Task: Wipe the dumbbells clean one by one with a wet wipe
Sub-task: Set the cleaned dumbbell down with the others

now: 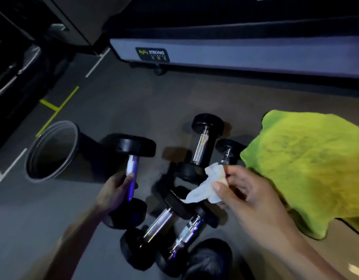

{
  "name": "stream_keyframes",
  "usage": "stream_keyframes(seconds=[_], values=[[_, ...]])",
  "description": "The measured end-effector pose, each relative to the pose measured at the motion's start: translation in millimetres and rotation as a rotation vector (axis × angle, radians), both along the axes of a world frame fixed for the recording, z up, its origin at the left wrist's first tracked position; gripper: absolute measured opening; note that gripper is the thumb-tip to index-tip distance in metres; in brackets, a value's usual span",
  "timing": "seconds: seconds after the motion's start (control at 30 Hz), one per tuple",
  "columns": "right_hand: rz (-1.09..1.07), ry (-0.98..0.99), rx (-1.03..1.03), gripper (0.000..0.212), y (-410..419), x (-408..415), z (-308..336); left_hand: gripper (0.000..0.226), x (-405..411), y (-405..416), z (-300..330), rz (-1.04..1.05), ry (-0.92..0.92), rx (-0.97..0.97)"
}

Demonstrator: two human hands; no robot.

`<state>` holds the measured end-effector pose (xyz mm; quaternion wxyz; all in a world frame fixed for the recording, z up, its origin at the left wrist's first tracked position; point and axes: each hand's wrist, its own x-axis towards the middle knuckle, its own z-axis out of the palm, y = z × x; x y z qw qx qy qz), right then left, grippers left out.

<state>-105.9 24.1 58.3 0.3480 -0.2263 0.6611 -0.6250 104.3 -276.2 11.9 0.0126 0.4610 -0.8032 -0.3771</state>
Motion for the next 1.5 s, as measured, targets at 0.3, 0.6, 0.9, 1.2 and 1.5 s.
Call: stream_keyframes(seconds=[0.3,0.6,0.9,1.2,1.5], values=[[0.036,-0.07,0.138,0.019,-6,4,-35,0.05,-1,-17,-55,-0.245,-0.441,-0.081],[-0.1,-0.195,0.129,0.019,-18,15,-43,0.033,-29,-17,-102,-0.218,-0.528,-0.091],[-0.243,-0.444,0.041,0.02,-25,44,-26,0.009,-54,61,29,-0.136,0.306,0.094],[-0.333,-0.718,-0.163,0.011,-22,79,2,0.015,-38,144,72,-0.221,0.41,0.209],[-0.057,-0.719,-0.126,0.033,-27,104,22,0.014,-5,105,83,0.078,0.551,0.286]])
